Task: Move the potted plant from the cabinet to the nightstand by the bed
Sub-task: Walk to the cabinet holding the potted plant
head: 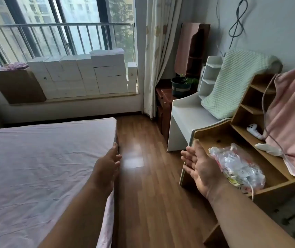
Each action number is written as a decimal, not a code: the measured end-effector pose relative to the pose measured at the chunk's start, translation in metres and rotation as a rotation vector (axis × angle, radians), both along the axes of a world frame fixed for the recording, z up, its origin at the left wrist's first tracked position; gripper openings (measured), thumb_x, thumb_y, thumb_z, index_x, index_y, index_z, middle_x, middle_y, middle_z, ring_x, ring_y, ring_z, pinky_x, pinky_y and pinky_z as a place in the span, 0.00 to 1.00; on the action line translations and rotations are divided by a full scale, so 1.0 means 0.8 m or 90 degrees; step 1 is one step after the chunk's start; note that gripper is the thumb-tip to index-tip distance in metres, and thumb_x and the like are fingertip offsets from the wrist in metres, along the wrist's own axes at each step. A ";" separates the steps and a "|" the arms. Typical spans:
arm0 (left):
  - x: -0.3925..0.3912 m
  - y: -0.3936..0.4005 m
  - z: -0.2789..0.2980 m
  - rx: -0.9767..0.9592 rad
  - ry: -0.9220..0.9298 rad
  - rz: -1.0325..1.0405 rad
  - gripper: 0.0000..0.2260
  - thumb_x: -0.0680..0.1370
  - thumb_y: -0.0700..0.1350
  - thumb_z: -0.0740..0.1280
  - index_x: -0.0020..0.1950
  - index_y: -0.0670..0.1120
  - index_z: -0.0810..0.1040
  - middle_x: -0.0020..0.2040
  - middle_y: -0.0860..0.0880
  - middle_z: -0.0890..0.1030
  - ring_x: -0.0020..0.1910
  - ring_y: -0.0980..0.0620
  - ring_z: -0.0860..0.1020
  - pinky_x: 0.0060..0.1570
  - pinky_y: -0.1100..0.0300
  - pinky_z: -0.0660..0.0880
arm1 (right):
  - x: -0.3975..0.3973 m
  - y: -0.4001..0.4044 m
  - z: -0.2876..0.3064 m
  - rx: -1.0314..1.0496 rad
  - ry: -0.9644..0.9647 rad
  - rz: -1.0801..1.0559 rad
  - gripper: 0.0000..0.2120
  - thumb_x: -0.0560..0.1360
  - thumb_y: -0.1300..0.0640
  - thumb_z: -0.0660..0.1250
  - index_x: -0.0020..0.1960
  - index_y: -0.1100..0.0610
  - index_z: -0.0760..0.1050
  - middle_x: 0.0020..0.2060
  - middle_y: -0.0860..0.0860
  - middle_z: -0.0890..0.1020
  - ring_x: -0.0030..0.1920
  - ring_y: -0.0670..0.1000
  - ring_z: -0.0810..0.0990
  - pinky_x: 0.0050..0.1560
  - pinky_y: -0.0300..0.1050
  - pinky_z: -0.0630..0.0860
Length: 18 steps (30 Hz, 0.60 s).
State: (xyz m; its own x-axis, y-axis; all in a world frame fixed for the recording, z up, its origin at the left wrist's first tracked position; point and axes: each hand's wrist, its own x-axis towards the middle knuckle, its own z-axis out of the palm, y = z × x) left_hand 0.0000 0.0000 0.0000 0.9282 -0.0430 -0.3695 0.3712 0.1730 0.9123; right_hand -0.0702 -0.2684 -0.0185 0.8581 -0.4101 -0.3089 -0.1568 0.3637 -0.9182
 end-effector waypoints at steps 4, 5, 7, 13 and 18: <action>0.034 -0.043 0.002 0.011 -0.001 -0.022 0.17 0.84 0.60 0.64 0.64 0.51 0.81 0.60 0.48 0.82 0.57 0.50 0.80 0.51 0.53 0.74 | 0.029 -0.050 0.001 -0.003 -0.009 0.003 0.29 0.85 0.34 0.61 0.70 0.57 0.78 0.68 0.57 0.85 0.72 0.59 0.81 0.81 0.66 0.68; 0.046 -0.056 0.003 0.019 -0.004 -0.022 0.21 0.84 0.60 0.64 0.72 0.50 0.79 0.64 0.47 0.81 0.61 0.48 0.78 0.57 0.52 0.73 | 0.041 -0.064 0.002 -0.002 -0.013 0.005 0.32 0.85 0.34 0.61 0.75 0.59 0.77 0.71 0.58 0.83 0.74 0.59 0.80 0.82 0.66 0.68; 0.073 -0.084 0.002 0.027 -0.002 -0.015 0.27 0.84 0.61 0.63 0.80 0.49 0.73 0.70 0.46 0.79 0.65 0.47 0.76 0.64 0.50 0.68 | 0.065 -0.093 0.003 0.002 -0.030 0.004 0.35 0.86 0.34 0.60 0.79 0.61 0.73 0.73 0.59 0.82 0.76 0.60 0.79 0.82 0.65 0.68; 0.138 -0.168 0.013 -0.009 0.002 0.017 0.14 0.84 0.63 0.62 0.53 0.52 0.76 0.60 0.47 0.75 0.46 0.54 0.72 0.47 0.56 0.68 | 0.150 -0.171 0.005 -0.003 -0.053 0.049 0.35 0.85 0.35 0.61 0.79 0.62 0.73 0.68 0.56 0.84 0.72 0.56 0.81 0.77 0.58 0.72; 0.180 -0.200 0.015 0.003 0.007 0.054 0.19 0.84 0.57 0.65 0.70 0.48 0.80 0.65 0.48 0.83 0.62 0.50 0.80 0.67 0.50 0.72 | 0.223 -0.210 0.002 -0.043 -0.045 0.101 0.36 0.85 0.31 0.59 0.80 0.57 0.72 0.72 0.53 0.82 0.74 0.54 0.80 0.81 0.61 0.69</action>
State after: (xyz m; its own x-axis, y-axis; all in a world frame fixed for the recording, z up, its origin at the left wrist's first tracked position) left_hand 0.1440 -0.1603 0.0122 0.9242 0.0376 -0.3800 0.3657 0.1993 0.9091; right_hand 0.1081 -0.4364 -0.0167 0.9323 -0.2856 -0.2218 -0.1416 0.2762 -0.9506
